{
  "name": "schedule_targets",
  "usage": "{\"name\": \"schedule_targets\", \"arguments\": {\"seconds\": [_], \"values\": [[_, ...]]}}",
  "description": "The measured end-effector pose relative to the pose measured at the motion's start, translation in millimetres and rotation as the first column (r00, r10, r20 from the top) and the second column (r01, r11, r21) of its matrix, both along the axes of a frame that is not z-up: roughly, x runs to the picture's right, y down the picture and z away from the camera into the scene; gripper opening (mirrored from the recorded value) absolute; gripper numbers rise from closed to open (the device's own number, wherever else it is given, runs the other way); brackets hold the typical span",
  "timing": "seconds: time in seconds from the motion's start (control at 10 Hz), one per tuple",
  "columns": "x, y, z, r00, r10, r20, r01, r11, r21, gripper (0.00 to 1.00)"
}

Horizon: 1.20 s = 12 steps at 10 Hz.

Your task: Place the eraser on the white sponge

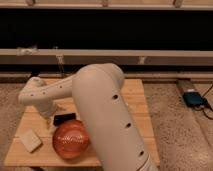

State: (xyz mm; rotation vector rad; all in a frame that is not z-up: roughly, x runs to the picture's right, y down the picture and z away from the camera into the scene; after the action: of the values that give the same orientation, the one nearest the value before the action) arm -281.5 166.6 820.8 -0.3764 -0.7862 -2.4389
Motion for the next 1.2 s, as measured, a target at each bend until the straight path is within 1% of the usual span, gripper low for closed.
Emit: {"name": "schedule_targets", "arguments": {"seconds": [0.2, 0.4, 0.5, 0.6, 0.7, 0.8, 1.0, 1.2], "values": [[6, -10, 16.1, 1.0, -0.023, 0.002, 0.023, 0.9997, 0.008, 0.8], [13, -15, 28.2, 0.998, -0.054, 0.011, 0.054, 0.9985, -0.003, 0.8], [13, -14, 30.4, 0.997, -0.067, 0.033, 0.068, 0.9973, -0.026, 0.8], [19, -16, 35.7, 0.995, -0.075, 0.064, 0.08, 0.9947, -0.065, 0.8], [26, -17, 39.9, 0.994, -0.072, 0.084, 0.08, 0.9911, -0.106, 0.8], [27, -14, 41.9, 0.992, -0.079, 0.1, 0.092, 0.9875, -0.128, 0.8], [27, -7, 43.8, 0.989, -0.099, 0.109, 0.113, 0.9837, -0.139, 0.8], [32, 4, 45.8, 0.986, -0.124, 0.113, 0.141, 0.9781, -0.153, 0.8]]}}
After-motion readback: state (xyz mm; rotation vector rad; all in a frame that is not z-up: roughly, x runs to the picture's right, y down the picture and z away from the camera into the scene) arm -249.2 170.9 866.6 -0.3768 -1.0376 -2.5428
